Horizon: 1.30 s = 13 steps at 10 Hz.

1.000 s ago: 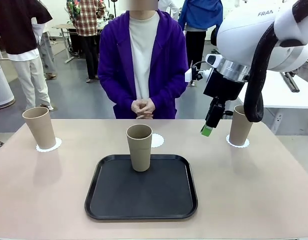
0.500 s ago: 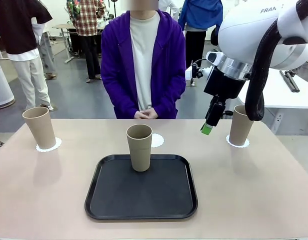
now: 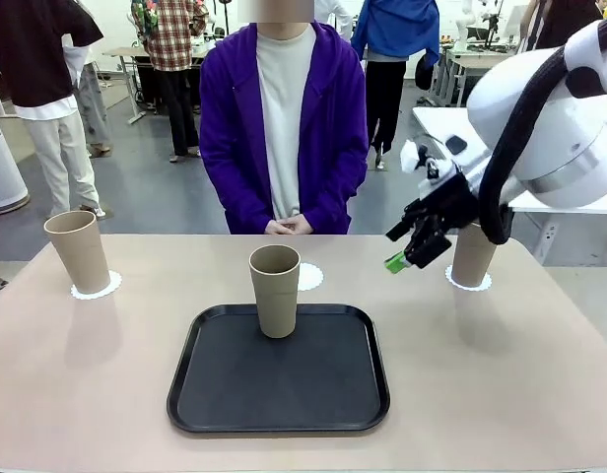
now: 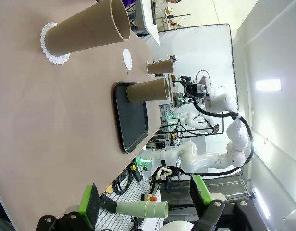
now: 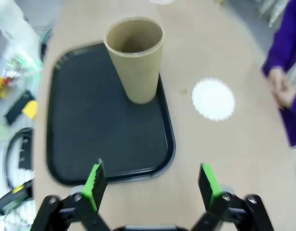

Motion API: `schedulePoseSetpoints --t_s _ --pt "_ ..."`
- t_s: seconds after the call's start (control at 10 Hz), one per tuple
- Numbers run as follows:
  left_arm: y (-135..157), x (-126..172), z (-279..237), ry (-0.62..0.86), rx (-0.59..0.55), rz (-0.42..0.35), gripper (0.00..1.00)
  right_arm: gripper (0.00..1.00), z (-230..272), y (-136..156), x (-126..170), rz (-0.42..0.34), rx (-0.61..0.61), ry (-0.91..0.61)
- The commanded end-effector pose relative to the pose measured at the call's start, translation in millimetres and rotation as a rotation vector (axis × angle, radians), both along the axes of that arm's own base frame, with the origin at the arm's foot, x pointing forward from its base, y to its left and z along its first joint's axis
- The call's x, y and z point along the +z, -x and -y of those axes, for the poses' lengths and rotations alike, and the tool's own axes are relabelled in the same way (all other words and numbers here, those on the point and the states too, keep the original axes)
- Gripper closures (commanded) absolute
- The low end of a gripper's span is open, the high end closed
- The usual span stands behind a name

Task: Place coasters on the table and set cups on them.
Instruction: Take one Reusable plastic cup from the Flat Tray and place it on a coaster set by the human.

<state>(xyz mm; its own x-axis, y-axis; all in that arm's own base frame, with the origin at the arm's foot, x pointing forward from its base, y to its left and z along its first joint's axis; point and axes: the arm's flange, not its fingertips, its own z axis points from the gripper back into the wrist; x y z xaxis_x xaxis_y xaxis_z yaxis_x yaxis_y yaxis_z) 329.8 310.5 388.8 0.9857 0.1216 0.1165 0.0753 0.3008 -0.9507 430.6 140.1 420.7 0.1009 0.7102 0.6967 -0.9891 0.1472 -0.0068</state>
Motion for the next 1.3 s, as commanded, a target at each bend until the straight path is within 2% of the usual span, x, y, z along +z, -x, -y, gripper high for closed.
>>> schedulePoseSetpoints --t_s 0.0,0.1,0.3,0.4,0.8,0.9,1.2 --pt "1 1 0 -0.002 0.003 0.0 0.0 0.0 9 -11 -40 0.008 0.079 -0.253" --pt "1 1 0 -0.002 0.003 0.0 0.0 0.0 13 -10 -51 0.023 0.114 -0.371" --pt "1 1 0 -0.002 0.003 0.0 0.0 0.0 10 -17 -69 0.064 0.098 -0.53" --pt "1 1 0 -0.002 0.003 0.0 0.0 0.0 5 -21 -84 0.042 0.063 -0.555" --pt "1 1 0 -0.002 0.003 0.0 0.0 0.0 -23 -23 -121 0.0 0.071 -0.576" --pt "1 1 0 -0.002 0.003 0.0 0.0 0.0 -26 -19 -119 -0.012 0.074 -0.542" --pt "1 1 0 -0.002 0.003 0.0 0.0 0.0 -16 -16 -119 -0.031 0.069 -0.576"
